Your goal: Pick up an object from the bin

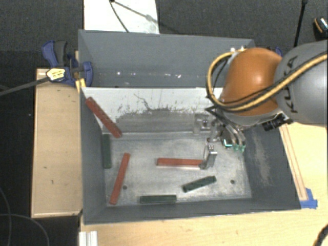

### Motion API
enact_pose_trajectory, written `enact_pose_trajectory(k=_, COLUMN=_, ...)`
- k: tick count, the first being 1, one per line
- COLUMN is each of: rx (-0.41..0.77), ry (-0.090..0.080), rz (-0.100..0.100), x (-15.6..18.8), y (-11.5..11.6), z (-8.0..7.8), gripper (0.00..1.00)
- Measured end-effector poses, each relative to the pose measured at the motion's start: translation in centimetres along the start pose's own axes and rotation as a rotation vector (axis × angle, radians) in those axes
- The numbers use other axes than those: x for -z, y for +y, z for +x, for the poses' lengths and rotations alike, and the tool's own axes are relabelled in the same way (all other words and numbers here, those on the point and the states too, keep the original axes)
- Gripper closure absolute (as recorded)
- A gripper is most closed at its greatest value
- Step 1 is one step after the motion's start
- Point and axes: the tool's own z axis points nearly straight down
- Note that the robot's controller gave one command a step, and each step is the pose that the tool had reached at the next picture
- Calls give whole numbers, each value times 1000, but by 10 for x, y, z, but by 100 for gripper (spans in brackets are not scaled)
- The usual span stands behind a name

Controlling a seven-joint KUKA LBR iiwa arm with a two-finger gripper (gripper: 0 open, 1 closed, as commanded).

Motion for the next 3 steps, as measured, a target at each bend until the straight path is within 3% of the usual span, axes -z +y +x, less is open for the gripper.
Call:
enact_pose_trajectory(k=1, rx=243, ry=-2, rz=0, x=-113, y=3, z=15, gripper=0)
enact_pose_trajectory(k=2, rx=536, ry=-12, rz=1, x=-71, y=54, z=7, gripper=0)
enact_pose_trajectory(k=3, rx=495, ry=-4, rz=2, x=-113, y=9, z=-1, gripper=0)
